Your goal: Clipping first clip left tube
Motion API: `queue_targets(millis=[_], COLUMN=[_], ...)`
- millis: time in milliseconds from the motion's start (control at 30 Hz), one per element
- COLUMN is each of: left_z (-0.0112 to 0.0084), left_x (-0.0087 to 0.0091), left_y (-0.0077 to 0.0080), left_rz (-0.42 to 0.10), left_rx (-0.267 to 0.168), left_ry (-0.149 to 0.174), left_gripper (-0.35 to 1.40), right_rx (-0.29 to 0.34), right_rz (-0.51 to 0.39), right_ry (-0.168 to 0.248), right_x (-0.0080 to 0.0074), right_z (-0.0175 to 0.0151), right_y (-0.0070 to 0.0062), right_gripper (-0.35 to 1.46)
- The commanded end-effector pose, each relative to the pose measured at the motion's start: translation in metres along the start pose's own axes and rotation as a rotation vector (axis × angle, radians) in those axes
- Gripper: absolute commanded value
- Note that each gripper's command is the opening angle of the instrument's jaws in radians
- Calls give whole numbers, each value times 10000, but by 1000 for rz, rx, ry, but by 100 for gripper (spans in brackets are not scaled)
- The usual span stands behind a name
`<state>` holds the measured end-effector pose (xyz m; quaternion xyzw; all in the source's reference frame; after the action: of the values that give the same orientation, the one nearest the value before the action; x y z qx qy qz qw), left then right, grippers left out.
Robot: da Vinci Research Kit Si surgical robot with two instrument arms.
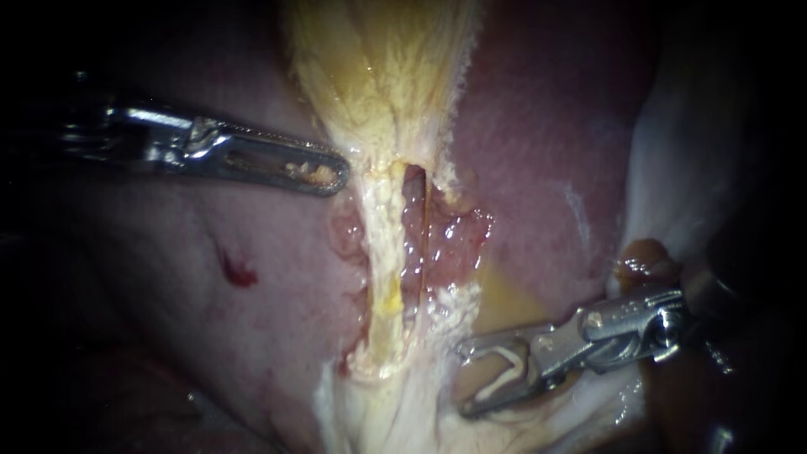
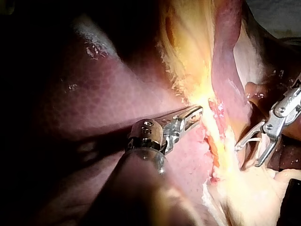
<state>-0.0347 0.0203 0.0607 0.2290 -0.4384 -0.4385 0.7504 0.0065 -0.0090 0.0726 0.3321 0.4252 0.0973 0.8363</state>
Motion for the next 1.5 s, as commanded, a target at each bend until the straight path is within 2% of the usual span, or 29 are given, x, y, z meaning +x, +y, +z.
queue_targets(millis=[33,233,400,600,733,800,1300,1500], left_z=[0,-3,-13,-44,-64,-70,-73,-73], left_x=[0,-1,-5,-22,-37,-43,-43,-42], left_y=[0,0,1,0,-4,-5,-6,-6], left_rz=[-2,-2,-4,-13,-30,-22,-23,-22], left_rx=[2,4,11,18,11,16,17,16], left_ry=[-1,0,3,8,-17,-30,-33,-33], left_gripper=[-35,-35,-35,-35,-35,-35,-35,-35], right_rx=[0,0,0,0,0,0,-3,-12], right_rz=[0,1,1,1,1,1,3,0], right_ry=[0,0,0,0,0,0,-1,38], right_x=[0,1,1,2,2,2,3,16], right_z=[0,-1,-1,-1,-1,-2,-3,-11], right_y=[0,0,0,0,-1,-1,0,2], right_gripper=[49,49,49,49,49,49,50,50])
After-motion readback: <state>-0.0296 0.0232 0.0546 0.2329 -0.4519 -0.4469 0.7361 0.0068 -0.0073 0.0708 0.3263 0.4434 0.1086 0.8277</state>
